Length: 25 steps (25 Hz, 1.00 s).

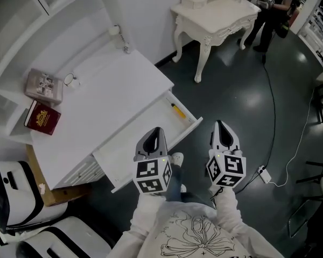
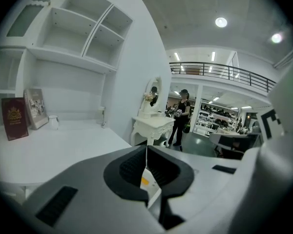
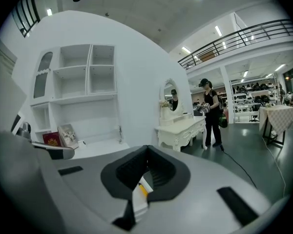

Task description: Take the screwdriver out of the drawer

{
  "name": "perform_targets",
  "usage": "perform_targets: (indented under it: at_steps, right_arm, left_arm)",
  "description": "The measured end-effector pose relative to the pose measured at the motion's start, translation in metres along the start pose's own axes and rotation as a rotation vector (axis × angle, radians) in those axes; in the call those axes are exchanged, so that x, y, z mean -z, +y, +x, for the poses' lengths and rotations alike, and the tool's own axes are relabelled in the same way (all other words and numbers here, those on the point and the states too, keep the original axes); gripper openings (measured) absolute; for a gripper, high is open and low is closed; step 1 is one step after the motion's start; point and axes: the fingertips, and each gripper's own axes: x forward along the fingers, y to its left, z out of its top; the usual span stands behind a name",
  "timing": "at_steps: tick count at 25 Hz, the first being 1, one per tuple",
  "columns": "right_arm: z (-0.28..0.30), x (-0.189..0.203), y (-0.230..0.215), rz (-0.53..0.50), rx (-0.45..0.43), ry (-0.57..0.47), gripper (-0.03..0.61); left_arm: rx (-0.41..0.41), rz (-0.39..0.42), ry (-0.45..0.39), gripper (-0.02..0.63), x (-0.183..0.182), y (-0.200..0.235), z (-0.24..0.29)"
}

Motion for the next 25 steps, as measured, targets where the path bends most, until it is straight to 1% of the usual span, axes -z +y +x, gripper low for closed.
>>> perform_targets:
  at_steps: [8, 15, 21, 25]
  right_arm:
    - [0.078, -0.018, -0.014, 0.010, 0.017, 0.007, 0.003]
    - [0.138, -0.021, -0.017, 0.013, 0.010, 0.032, 0.003]
    - [0.174, -0.011, -0.018, 0.009, 0.004, 0.069, 0.003]
    - [0.190, 0.001, -0.024, 0.005, 0.001, 0.103, 0.003]
  left_arm:
    - [0.036, 0.012, 0.062, 0.009, -0.011, 0.009, 0.075]
    - [0.048, 0.000, 0.119, 0.009, -0.014, 0.024, 0.128]
    - [0.047, -0.026, 0.177, 0.009, -0.001, 0.037, 0.159]
    - [0.041, -0.053, 0.217, 0.009, 0.013, 0.042, 0.176]
